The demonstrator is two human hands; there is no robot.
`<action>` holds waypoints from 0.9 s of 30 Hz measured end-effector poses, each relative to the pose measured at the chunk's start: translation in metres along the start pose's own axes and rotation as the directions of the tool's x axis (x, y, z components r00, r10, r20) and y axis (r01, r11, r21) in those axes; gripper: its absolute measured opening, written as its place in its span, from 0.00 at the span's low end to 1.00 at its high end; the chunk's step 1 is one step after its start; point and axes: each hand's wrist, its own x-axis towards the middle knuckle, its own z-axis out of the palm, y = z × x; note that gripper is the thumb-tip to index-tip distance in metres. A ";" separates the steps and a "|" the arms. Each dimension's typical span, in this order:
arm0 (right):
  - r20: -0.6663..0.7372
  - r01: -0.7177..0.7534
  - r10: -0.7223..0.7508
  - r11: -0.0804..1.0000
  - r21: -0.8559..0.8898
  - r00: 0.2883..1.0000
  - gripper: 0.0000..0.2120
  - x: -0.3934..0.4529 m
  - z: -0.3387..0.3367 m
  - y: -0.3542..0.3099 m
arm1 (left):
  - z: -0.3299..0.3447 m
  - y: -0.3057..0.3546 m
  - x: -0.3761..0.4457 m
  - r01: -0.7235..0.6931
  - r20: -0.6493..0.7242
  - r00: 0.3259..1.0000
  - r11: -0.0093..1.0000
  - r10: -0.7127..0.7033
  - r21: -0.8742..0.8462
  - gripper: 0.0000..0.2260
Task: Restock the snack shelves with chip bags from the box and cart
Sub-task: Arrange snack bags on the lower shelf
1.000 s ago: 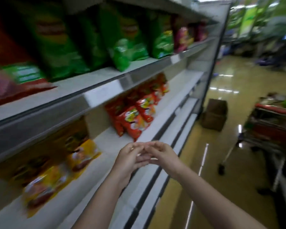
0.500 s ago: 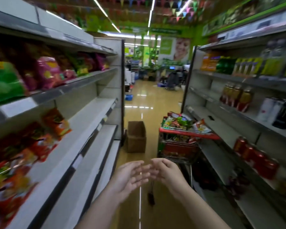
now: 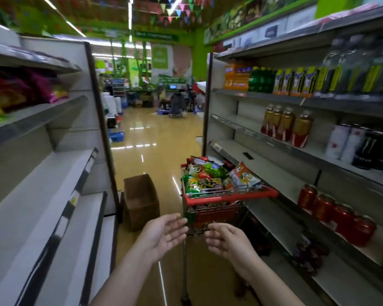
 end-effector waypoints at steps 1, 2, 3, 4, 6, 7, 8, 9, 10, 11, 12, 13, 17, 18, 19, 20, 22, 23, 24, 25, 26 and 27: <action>-0.026 0.004 -0.004 1.000 0.000 1.000 0.10 0.013 -0.001 -0.004 | 0.003 0.008 0.020 0.007 -0.007 1.000 1.000 -0.007 -0.001 0.09; -0.054 0.005 -0.005 1.000 0.009 0.999 0.10 0.028 -0.004 -0.006 | 0.009 0.016 0.044 0.030 0.005 1.000 1.000 -0.030 -0.001 0.09; -0.074 0.001 0.000 1.000 0.010 0.997 0.10 0.035 -0.007 -0.008 | 0.013 0.020 0.056 0.042 0.011 0.999 0.999 -0.042 -0.011 0.09; -0.107 -0.010 0.012 1.000 0.019 0.994 0.10 0.048 -0.012 -0.010 | 0.020 0.024 0.076 0.068 0.037 0.997 0.998 -0.067 -0.007 0.09; -0.163 -0.024 0.029 0.999 0.033 0.986 0.10 0.073 -0.026 -0.015 | 0.034 0.028 0.112 0.106 0.086 0.991 0.994 -0.107 0.017 0.10; -0.187 -0.025 0.032 0.999 0.040 0.982 0.10 0.087 -0.035 -0.017 | 0.041 0.029 0.129 0.116 0.102 0.988 0.993 -0.118 0.029 0.11; -0.213 -0.026 0.035 0.999 0.048 0.976 0.10 0.103 -0.046 -0.020 | 0.049 0.030 0.150 0.126 0.114 0.985 0.991 -0.130 0.037 0.10; -0.240 -0.022 0.034 0.998 0.052 0.970 0.10 0.119 -0.057 -0.022 | 0.056 0.030 0.169 0.135 0.121 0.983 0.990 -0.138 0.029 0.09; -0.263 -0.017 0.031 0.998 0.055 0.964 0.10 0.135 -0.068 -0.025 | 0.062 0.030 0.190 0.145 0.124 0.981 0.989 -0.147 0.020 0.09; -0.282 -0.013 0.029 0.998 0.058 0.959 0.09 0.153 -0.080 -0.027 | 0.069 0.029 0.210 0.157 0.122 0.980 0.987 -0.157 0.009 0.08; -0.294 -0.014 0.034 0.998 0.068 0.955 0.09 0.173 -0.091 -0.029 | 0.076 0.028 0.232 0.172 0.120 0.978 0.985 -0.172 0.003 0.07; -0.308 -0.016 0.038 0.997 0.075 0.951 0.09 0.190 -0.102 -0.031 | 0.082 0.029 0.250 0.185 0.115 0.976 0.983 -0.183 -0.005 0.05; -0.313 -0.059 0.091 0.992 0.112 0.945 0.08 0.269 -0.140 -0.047 | 0.102 0.046 0.332 0.241 0.056 0.970 0.966 -0.236 -0.097 0.04; -0.307 -0.066 0.091 0.994 0.091 0.947 0.08 0.290 -0.149 -0.053 | 0.106 0.052 0.352 0.226 0.022 0.974 0.968 -0.225 -0.109 0.04; -0.298 -0.067 0.085 0.995 0.068 0.951 0.08 0.315 -0.158 -0.059 | 0.108 0.059 0.374 0.204 -0.007 0.978 0.971 -0.206 -0.121 0.05; -0.298 -0.060 0.073 0.997 0.052 0.952 0.09 0.331 -0.163 -0.066 | 0.108 0.065 0.386 0.179 -0.030 0.983 0.976 -0.184 -0.128 0.06; -0.294 -0.062 0.071 0.997 0.039 0.953 0.09 0.370 -0.171 -0.076 | 0.107 0.072 0.413 0.147 -0.076 0.984 0.979 -0.158 -0.142 0.08; -0.287 -0.073 0.079 0.997 0.033 0.955 0.09 0.387 -0.171 -0.079 | 0.106 0.074 0.424 0.156 -0.093 0.981 0.978 -0.170 -0.141 0.08; -0.274 -0.086 0.089 0.996 0.024 0.958 0.08 0.402 -0.169 -0.079 | 0.105 0.074 0.434 0.173 -0.111 0.976 0.975 -0.189 -0.139 0.09; -0.253 -0.105 0.104 0.994 0.010 0.962 0.08 0.417 -0.166 -0.077 | 0.103 0.074 0.445 0.191 -0.127 0.970 0.973 -0.207 -0.128 0.09; -0.235 -0.124 0.118 0.992 -0.010 0.965 0.08 0.430 -0.163 -0.076 | 0.101 0.074 0.457 0.202 -0.146 0.965 0.973 -0.218 -0.114 0.10; -0.221 -0.139 0.128 0.990 -0.036 0.967 0.08 0.443 -0.160 -0.073 | 0.100 0.074 0.471 0.209 -0.168 0.960 0.973 -0.224 -0.098 0.11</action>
